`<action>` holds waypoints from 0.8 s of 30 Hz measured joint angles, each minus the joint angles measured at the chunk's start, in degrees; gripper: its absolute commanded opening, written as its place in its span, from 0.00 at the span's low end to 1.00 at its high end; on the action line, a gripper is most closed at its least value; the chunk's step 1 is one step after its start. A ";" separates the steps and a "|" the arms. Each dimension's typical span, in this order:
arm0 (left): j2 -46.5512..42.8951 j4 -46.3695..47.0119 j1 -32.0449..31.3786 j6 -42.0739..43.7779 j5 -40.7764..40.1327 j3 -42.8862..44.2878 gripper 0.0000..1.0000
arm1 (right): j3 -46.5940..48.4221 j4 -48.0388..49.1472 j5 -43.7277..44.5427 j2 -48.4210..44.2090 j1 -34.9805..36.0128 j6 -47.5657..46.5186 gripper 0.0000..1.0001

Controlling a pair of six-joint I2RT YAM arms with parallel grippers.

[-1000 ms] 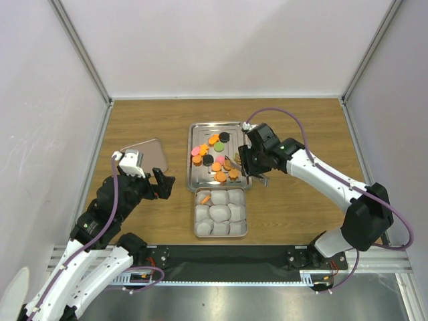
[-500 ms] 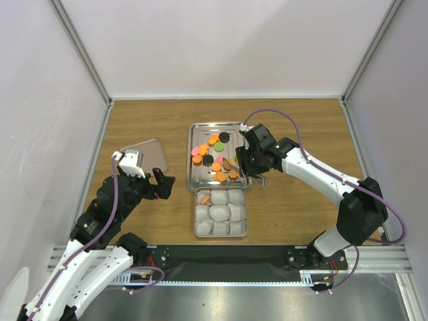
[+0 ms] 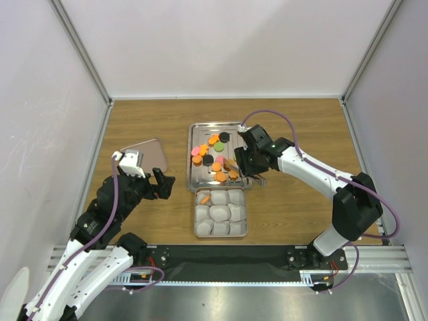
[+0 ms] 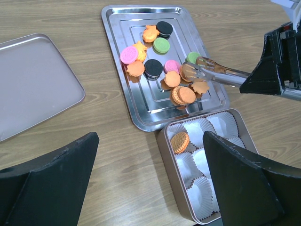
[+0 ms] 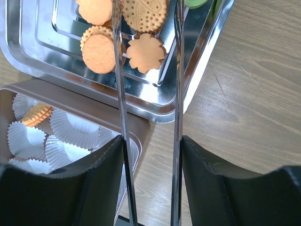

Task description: Pack the cookies

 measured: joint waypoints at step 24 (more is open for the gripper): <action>0.00 0.00 -0.04 -0.02 -0.07 0.00 1.00 | 1.66 -0.76 3.02 2.23 2.21 -1.25 0.38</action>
